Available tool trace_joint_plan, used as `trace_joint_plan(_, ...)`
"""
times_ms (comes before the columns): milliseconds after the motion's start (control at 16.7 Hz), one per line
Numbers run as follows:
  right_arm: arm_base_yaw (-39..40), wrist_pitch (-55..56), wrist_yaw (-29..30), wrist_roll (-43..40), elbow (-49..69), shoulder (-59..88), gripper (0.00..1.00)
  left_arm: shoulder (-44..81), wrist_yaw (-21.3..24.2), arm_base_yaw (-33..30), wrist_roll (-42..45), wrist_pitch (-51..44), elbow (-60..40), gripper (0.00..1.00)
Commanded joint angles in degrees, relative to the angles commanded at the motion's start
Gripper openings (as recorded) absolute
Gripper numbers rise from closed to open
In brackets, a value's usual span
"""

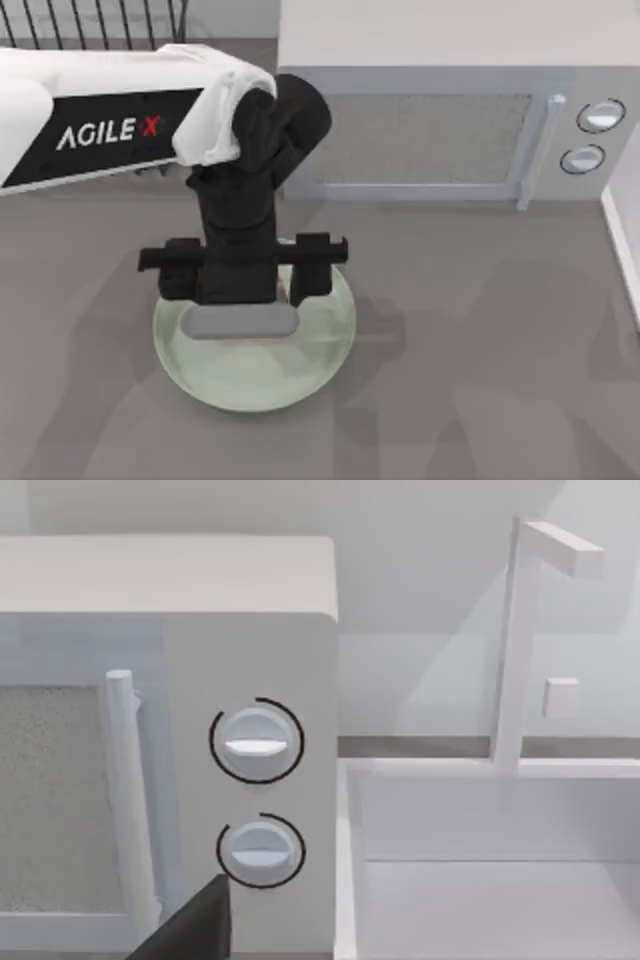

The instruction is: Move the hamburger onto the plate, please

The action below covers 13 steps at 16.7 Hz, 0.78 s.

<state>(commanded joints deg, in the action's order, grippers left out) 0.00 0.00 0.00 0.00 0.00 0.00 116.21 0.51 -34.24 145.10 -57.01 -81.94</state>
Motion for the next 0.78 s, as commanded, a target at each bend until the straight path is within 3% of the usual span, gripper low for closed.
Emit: trace_joint_plan(780, 0.0, 0.0, 0.0, 0.0, 0.0, 0.0, 1.0, 0.0, 0.0, 0.0, 0.0, 0.0, 0.0, 0.98)
